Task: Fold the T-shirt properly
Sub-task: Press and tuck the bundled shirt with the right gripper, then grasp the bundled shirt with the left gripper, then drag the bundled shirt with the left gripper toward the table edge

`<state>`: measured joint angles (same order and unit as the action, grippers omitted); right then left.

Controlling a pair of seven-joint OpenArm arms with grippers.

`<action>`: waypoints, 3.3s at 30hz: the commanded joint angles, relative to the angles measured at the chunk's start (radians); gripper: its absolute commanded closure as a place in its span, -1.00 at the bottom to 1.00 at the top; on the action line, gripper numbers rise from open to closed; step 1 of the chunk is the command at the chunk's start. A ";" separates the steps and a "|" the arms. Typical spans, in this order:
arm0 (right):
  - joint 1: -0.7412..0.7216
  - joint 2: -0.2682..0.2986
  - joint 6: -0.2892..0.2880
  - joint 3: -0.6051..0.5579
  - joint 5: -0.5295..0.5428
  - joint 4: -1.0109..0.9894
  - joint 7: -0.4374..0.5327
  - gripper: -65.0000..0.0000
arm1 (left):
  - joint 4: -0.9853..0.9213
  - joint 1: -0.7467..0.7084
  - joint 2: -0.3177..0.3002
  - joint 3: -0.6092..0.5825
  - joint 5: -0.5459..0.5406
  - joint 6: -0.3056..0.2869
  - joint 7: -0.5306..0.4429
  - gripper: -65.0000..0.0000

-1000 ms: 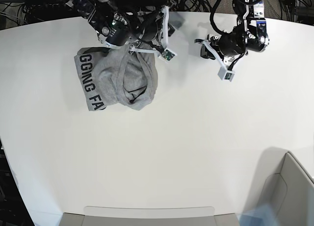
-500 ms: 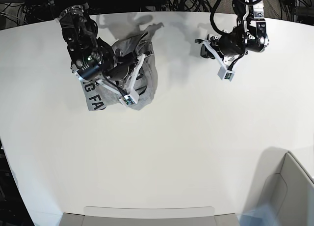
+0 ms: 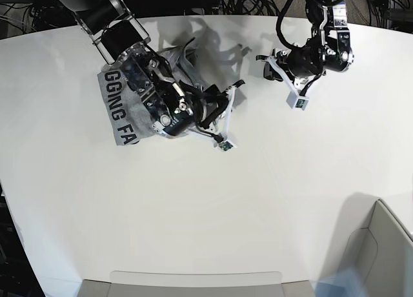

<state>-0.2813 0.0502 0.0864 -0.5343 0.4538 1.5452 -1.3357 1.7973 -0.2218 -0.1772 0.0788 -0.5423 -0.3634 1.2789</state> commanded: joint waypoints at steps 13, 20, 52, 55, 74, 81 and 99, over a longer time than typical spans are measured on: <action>0.035 0.089 0.009 0.066 0.004 0.384 -0.001 1.00 | 0.045 0.008 0.014 -0.004 -0.012 -0.006 -0.018 0.59; 0.185 0.216 0.003 0.455 0.012 0.475 0.000 1.00 | 0.146 0.017 0.018 -0.208 -0.012 -0.006 -0.153 1.00; 0.483 0.328 -0.396 1.043 0.053 0.418 0.008 1.00 | -0.020 0.197 0.025 -0.400 -0.011 0.171 -0.258 1.00; 0.443 0.333 -0.396 0.989 0.050 0.418 0.008 1.00 | 0.063 0.161 0.025 -0.400 -0.011 0.169 -0.258 1.00; 0.270 0.155 -0.394 0.524 -0.346 0.168 0.163 1.00 | -0.156 0.229 -0.034 -0.577 -0.002 0.177 -0.189 1.00; 0.365 0.130 -0.394 0.397 -0.352 0.205 0.164 1.00 | -0.253 0.312 0.031 -0.362 -0.003 0.177 -0.210 1.00; 0.431 0.119 -0.431 1.057 -0.350 0.498 0.164 1.00 | -0.040 0.246 0.147 -0.356 -0.005 0.171 -0.350 1.00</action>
<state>0.1493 0.1627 -0.3344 0.5262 0.0891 2.0304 -1.1835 1.7378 0.0135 -0.0338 -0.2749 -0.5323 -0.1822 0.9466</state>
